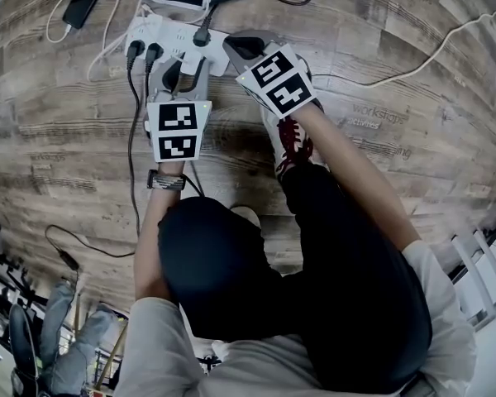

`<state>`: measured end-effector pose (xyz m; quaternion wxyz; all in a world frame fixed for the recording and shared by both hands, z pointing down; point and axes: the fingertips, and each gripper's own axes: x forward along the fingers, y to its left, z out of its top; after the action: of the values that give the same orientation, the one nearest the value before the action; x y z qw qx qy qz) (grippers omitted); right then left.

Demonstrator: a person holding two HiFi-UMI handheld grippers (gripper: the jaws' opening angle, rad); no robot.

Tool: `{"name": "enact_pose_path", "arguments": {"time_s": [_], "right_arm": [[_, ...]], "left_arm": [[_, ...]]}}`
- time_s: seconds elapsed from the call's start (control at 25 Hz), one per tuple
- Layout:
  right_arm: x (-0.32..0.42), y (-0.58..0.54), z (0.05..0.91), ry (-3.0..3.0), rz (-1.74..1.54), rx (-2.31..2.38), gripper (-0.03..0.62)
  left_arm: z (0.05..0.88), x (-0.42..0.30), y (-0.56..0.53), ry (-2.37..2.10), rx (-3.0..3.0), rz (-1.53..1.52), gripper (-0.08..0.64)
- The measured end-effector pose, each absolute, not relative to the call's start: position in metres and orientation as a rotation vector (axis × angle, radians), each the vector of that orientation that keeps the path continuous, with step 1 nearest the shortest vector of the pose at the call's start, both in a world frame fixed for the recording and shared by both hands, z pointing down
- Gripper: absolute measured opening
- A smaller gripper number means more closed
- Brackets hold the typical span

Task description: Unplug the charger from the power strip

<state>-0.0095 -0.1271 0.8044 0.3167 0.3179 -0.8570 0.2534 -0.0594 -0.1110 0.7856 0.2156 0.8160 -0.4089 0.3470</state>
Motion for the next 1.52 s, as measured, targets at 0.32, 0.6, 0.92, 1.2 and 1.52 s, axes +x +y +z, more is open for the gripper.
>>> {"name": "enact_pose_path", "arguments": {"time_s": [0.32,0.6,0.92,1.2,1.52], "right_arm": [[-0.0074,-0.1254,0.8041,-2.248,0.671,0.836,0.001],[-0.0099,-0.1268,0.8038,-2.251,0.658,0.835,0.002],[-0.0094,-0.1262,0.8035,-2.238,0.641,0.842,0.002],[-0.0096,-0.1264,0.8035,-2.242,0.64,0.845,0.002],[-0.0097,-0.1271,0.8043,-2.242,0.62,0.849,0.002]], "left_arm": [[0.7853,-0.0599,-0.1112,-1.117,2.181,0.813,0.143],[0.785,-0.0601,-0.112,-1.134,2.235,0.966,0.14],[0.7852,-0.0585,-0.1124,-1.115,2.238,0.981,0.14],[0.7849,-0.0618,-0.1133,-1.084,2.175,0.837,0.143],[0.7845,-0.0583,-0.1132,-1.099,2.254,1.005,0.14]]}}
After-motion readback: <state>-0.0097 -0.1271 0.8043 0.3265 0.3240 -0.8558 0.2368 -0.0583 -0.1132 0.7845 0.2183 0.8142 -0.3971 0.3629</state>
